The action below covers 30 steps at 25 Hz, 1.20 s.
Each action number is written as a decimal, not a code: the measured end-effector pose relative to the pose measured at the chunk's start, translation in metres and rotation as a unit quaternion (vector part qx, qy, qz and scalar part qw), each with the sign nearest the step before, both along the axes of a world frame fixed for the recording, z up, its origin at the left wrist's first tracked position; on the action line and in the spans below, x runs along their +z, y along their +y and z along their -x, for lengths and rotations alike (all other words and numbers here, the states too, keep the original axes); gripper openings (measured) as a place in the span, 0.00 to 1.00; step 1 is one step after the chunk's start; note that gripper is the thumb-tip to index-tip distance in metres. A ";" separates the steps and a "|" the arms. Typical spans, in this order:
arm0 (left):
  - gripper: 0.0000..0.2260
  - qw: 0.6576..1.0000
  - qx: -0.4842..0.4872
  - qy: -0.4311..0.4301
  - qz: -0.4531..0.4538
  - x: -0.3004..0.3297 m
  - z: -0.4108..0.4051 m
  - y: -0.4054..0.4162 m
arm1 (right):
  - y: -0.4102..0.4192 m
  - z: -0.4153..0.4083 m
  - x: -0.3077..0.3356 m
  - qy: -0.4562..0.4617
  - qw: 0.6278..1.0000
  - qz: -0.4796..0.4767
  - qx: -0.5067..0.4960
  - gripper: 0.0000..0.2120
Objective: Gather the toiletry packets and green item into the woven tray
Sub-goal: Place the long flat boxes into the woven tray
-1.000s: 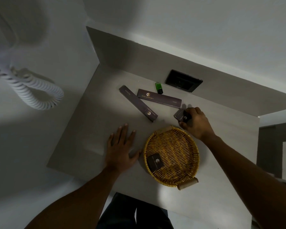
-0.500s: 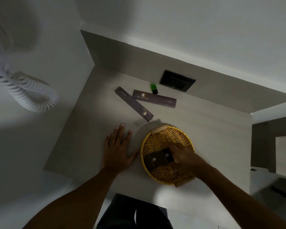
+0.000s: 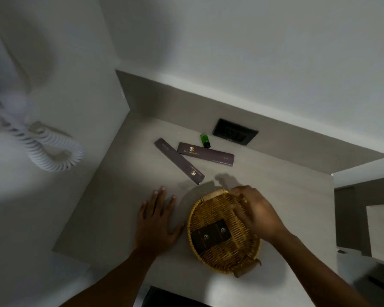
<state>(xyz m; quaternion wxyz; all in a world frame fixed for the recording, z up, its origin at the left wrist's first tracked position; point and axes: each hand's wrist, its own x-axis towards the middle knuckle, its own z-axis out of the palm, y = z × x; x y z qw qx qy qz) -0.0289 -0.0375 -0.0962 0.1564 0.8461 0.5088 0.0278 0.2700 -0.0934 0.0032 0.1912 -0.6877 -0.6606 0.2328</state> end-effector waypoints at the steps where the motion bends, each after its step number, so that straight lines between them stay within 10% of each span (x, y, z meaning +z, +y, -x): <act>1: 0.35 1.000 -0.002 -0.003 0.002 0.000 0.000 0.000 | 0.015 -0.006 0.002 -0.003 0.999 -0.026 -0.025 0.17; 12: 0.36 1.000 0.010 0.004 0.001 -0.004 0.002 -0.002 | 0.137 -0.025 -0.036 -0.132 0.985 0.107 -0.014 0.25; 30: 0.34 1.000 0.003 -0.014 0.026 -0.001 0.002 0.001 | -0.007 -0.061 0.023 -0.153 0.984 0.080 0.045 0.23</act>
